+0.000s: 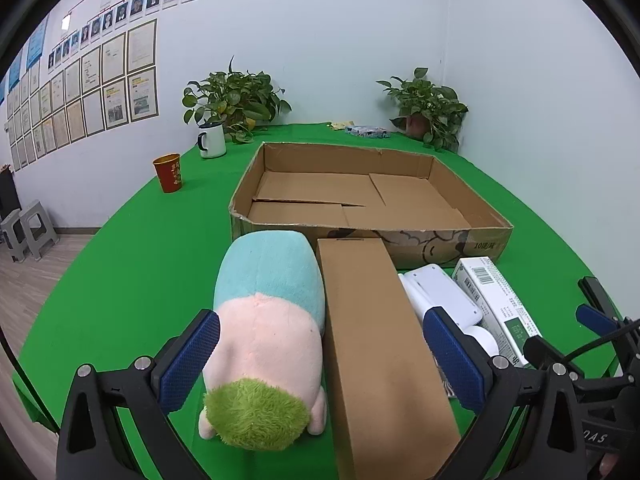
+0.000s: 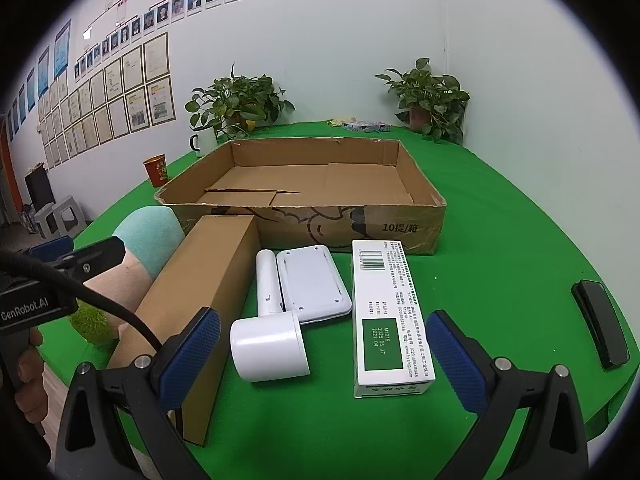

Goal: Organize objects
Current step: 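Grasp the teal-pink-green plush toy with the left tool, then lift the plush toy with the left tool and carry it toward the open box, then lower the plush toy into the open box and open the left tool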

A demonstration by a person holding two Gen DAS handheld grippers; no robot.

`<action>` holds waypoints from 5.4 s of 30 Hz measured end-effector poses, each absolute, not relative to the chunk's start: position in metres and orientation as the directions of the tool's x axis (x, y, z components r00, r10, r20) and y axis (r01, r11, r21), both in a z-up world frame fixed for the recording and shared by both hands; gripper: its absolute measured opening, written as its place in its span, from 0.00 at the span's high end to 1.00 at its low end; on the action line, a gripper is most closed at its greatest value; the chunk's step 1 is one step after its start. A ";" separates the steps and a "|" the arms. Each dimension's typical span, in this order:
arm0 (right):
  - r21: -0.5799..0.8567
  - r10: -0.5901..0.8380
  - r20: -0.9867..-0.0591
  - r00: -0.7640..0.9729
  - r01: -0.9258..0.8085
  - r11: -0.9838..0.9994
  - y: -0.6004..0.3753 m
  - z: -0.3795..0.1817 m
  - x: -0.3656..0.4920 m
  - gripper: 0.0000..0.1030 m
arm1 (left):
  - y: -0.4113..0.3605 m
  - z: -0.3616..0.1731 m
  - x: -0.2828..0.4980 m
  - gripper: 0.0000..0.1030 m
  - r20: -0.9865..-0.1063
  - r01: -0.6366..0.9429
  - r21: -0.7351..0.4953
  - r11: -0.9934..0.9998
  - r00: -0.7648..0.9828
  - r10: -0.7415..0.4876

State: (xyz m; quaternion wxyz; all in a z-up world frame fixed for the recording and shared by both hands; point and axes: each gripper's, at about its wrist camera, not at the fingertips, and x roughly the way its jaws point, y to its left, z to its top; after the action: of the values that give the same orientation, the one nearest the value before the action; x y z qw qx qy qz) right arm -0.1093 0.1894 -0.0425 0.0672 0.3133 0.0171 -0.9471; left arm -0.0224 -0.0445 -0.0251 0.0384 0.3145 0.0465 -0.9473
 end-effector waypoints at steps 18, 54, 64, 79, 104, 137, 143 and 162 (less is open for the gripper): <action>0.133 -0.549 -0.483 -0.682 0.563 -0.816 0.138 0.009 -0.083 0.01 | -0.107 -0.011 -0.008 0.01 -0.567 0.138 -0.107 -0.985 -0.822 -0.054; 0.319 -0.733 -0.611 -0.300 0.754 -0.574 -0.010 -0.009 -0.181 0.01 | -0.182 -0.105 0.058 0.31 -0.652 0.148 -0.359 -0.922 -0.746 0.134; 0.211 -0.487 -0.845 -0.222 0.699 -0.684 -0.058 -0.049 -0.156 0.00 | -0.173 -0.104 0.078 0.32 -0.625 0.148 -0.279 -0.949 -0.778 0.063; 0.226 -0.521 -0.766 -0.376 0.601 -0.766 -0.010 -0.022 -0.151 0.19 | -0.145 -0.057 0.073 0.37 -0.570 0.055 -0.112 -0.992 -0.822 0.018; 0.218 -0.546 -0.601 -0.584 0.537 -0.815 0.034 0.119 -0.320 0.22 | -0.130 0.117 -0.149 0.37 -0.453 -0.099 -0.034 -0.994 -0.885 0.104; 0.546 -0.649 -0.751 -0.123 0.437 -0.715 0.020 -0.091 -0.463 0.21 | -0.160 -0.062 -0.226 0.31 -0.781 -0.009 -0.101 -0.995 -0.618 0.085; 0.498 -0.624 -0.764 -0.161 0.467 -0.731 0.016 -0.085 -0.460 0.14 | -0.162 -0.052 -0.217 0.49 -0.774 -0.001 -0.134 -0.991 -0.625 0.105; 0.425 -0.559 -0.673 -0.485 0.365 -0.828 0.150 -0.010 -0.373 0.03 | -0.170 -0.024 -0.189 0.55 -0.733 0.024 -0.087 -0.996 -0.679 0.047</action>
State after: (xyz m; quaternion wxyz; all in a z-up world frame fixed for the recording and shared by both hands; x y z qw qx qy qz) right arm -0.3732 0.1504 -0.0104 0.2703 0.4295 -0.1131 -0.8542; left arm -0.1887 -0.1695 -0.0241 -0.0062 0.4009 0.0447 -0.9150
